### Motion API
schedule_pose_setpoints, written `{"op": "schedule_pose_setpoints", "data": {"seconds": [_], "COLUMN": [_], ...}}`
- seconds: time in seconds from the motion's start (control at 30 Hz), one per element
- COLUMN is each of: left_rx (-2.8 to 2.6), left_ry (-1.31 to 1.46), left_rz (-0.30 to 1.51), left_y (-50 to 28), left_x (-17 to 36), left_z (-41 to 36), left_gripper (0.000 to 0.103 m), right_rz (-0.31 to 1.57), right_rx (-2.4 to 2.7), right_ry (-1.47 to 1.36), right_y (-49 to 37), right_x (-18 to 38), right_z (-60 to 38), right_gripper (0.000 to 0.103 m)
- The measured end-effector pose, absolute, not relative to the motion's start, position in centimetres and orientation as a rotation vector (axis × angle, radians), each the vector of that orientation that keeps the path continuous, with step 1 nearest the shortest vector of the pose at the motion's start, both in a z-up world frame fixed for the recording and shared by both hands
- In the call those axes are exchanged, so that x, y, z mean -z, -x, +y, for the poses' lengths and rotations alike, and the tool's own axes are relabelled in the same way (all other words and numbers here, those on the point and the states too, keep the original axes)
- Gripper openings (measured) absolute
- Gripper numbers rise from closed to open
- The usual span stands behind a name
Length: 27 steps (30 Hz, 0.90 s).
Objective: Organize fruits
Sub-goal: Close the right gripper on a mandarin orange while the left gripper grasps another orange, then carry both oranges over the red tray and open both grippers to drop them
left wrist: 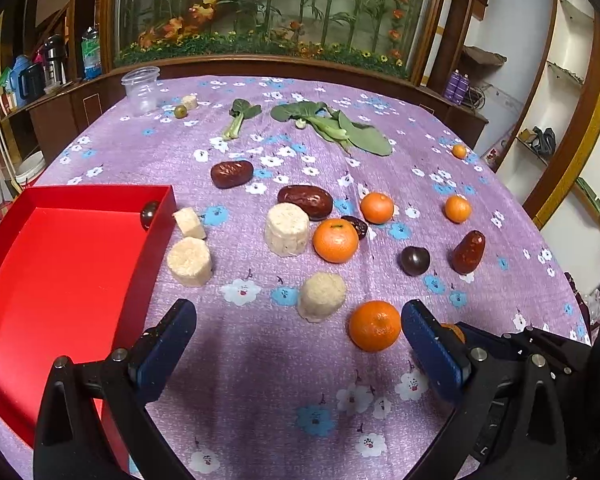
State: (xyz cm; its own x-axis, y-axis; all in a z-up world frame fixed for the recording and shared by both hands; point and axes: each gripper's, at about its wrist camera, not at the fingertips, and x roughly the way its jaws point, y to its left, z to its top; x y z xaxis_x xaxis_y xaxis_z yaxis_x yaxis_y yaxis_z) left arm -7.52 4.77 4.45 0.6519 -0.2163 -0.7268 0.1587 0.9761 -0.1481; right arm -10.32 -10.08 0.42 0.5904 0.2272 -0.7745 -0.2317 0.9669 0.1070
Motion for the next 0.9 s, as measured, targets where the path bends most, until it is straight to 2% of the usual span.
{"op": "schedule_pose_setpoints", "data": {"seconds": [0.1,0.5,0.67,0.8,0.9], "left_rx": [0.215,0.253,0.321,0.338,0.35], "left_ry": [0.075,0.074,0.08,0.064,0.051], "left_rz": [0.846,0.875,0.898,0.928,0.956], "left_y": [7.4,6.9,6.5,6.2,5.8], "left_x": [-4.2,-3.5,-3.2,-2.6,-2.1], "left_z": [4.6,3.7,2.5,1.7,1.0], "left_gripper": [0.102,0.102,0.09,0.088,0.077], "right_rz": [0.908,0.903,0.89,0.889,0.891], "right_rx": [-0.264,-0.262,-0.253,-0.248,-0.25], "right_ry": [0.001,-0.02,-0.041,-0.049,-0.053], "right_y": [10.3,11.0,11.6,11.8,11.9], "right_x": [-0.3,-0.5,-1.0,-1.0,-1.0], "right_z": [-10.2,-11.0,-12.0,-12.4,-12.5], "right_gripper": [0.035,0.034,0.034,0.034,0.034]}}
